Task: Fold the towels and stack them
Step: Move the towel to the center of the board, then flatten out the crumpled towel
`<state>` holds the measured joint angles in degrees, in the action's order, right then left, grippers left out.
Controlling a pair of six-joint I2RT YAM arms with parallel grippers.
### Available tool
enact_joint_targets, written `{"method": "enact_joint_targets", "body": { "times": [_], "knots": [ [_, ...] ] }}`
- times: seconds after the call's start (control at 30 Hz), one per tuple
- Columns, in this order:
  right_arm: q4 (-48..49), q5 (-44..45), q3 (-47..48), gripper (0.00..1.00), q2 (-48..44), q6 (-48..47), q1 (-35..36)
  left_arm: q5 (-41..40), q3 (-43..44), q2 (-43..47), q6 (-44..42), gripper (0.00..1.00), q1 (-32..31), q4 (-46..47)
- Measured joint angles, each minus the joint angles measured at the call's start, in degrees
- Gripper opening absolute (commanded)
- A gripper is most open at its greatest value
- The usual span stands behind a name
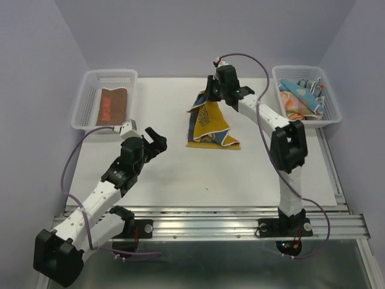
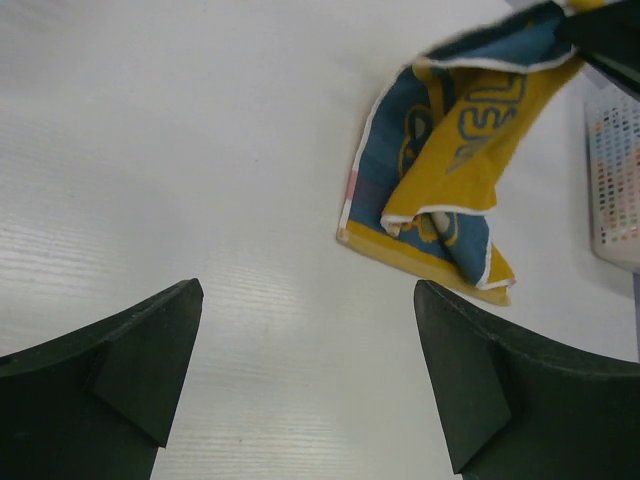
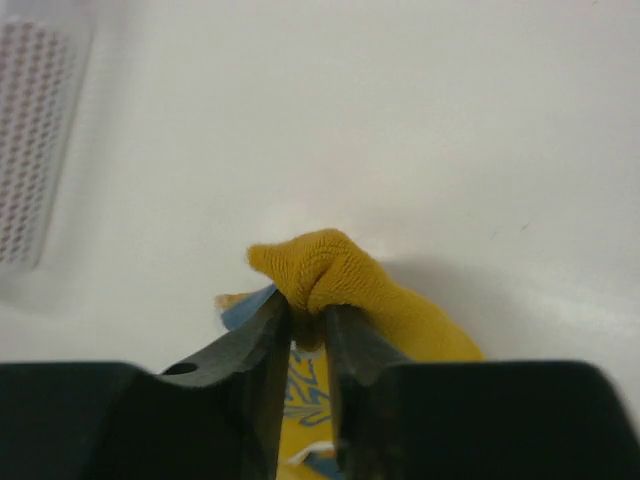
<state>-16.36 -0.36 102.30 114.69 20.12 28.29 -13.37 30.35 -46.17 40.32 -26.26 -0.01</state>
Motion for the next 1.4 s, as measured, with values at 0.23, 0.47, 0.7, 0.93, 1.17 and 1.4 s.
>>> {"method": "enact_joint_targets", "body": {
  "times": [0.23,0.47,0.7,0.93,1.17,1.4],
  "knots": [
    [-8.87,0.13,27.08,1.00,23.82,-6.10,-5.03,2.10,0.37,-8.22,-2.67,0.99,0.00,5.44],
    [-1.92,2.73,-6.10,1.00,-2.16,-4.63,-3.34,4.81,2.38,-14.82,-4.50,0.99,-0.04,8.07],
    [5.70,11.45,-42.69,1.00,-35.63,7.08,-2.84,7.98,7.41,-27.06,-6.03,0.99,-0.81,10.95],
    [5.57,16.55,-62.82,1.00,-47.43,16.13,-3.13,9.11,14.29,-39.47,-7.76,0.99,-2.84,10.91],
    [6.69,18.69,-64.81,1.00,-51.63,18.25,-3.13,5.22,23.80,-51.76,-8.15,0.98,-7.13,7.48],
    [6.93,18.12,-64.81,1.00,-48.39,17.64,-3.13,0.83,30.69,-58.84,-7.19,0.84,-7.89,3.10]
  ]
}}
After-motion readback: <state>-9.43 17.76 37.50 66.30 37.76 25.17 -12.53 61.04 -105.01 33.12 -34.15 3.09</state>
